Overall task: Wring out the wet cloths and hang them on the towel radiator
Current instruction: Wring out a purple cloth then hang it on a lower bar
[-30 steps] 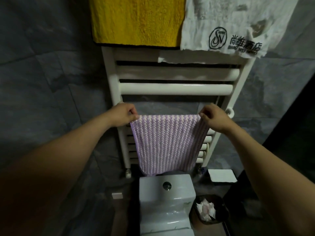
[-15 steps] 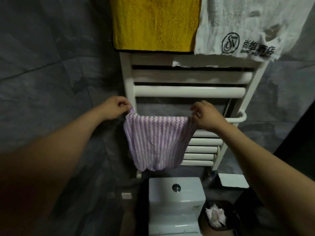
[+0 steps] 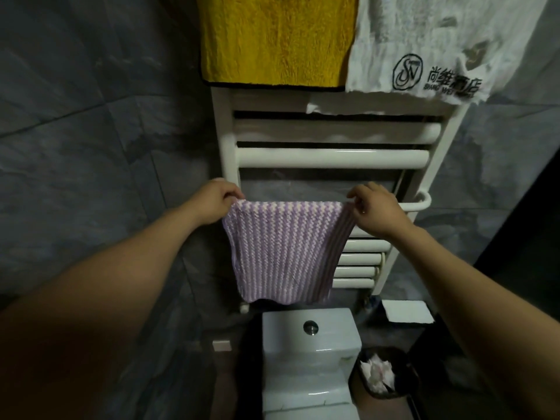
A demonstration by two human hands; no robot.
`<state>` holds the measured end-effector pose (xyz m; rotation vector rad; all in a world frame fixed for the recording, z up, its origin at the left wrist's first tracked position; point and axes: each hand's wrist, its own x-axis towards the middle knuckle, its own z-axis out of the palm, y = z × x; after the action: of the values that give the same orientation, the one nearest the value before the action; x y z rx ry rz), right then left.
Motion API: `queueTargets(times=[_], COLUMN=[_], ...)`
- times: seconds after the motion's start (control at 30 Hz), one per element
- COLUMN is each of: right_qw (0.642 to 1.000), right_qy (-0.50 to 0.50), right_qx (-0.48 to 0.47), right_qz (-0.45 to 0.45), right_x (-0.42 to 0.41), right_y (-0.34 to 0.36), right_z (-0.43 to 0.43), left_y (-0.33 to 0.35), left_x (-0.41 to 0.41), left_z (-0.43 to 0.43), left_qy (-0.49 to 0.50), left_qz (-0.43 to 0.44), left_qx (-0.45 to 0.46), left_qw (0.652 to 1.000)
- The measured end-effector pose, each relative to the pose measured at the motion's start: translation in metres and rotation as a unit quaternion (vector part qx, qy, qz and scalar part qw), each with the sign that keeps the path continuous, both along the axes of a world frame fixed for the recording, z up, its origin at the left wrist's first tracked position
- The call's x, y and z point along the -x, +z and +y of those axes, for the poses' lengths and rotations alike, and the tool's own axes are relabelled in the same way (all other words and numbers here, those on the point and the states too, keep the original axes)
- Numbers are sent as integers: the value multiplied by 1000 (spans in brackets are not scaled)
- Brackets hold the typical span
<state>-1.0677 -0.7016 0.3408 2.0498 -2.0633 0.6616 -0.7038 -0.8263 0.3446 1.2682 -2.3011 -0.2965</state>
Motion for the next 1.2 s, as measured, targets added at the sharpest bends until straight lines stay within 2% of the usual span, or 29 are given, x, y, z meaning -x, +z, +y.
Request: queueTargets(times=[0.1,0.33,0.43,0.57,0.67,0.77,0.93,1.07,1.2], right_qw=[1000,999,999,999,996,995,998,990,987], right_qy=[-17,-21,-37,-41,-63,-87,-46,-100,-58], right_qx=[-20,2,19,25,43,40,10,14,-40], right_qz=[6,24,9,-20,-47,-23,-31,-103,-145], right_x=[-6,-31,-38,-40,-41,-51,-67,-84,-101], right_y=[-1,-7,-9,-12,-17,-21,-17,-14,-21], right_z=[-3,-1,-1,-2,3,10,26,57,80], left_y=[1,0,-2,-11,-23,-31,-30,-23,-24], left_x=[-1,3,-1,-3,-3,2,7,-17,-51], left_z=[0,-5,1,1,-4,-4,19,59,114], left_qy=[5,64,-7,-58,-38,8,27,38,109], left_qz=[-21,29,43,9,9,7,-26,-34,-1], left_qx=[-16,30,34,26,30,44,-12,-25,-60], left_qw=[1000,997,998,998,999,999,999,998,992])
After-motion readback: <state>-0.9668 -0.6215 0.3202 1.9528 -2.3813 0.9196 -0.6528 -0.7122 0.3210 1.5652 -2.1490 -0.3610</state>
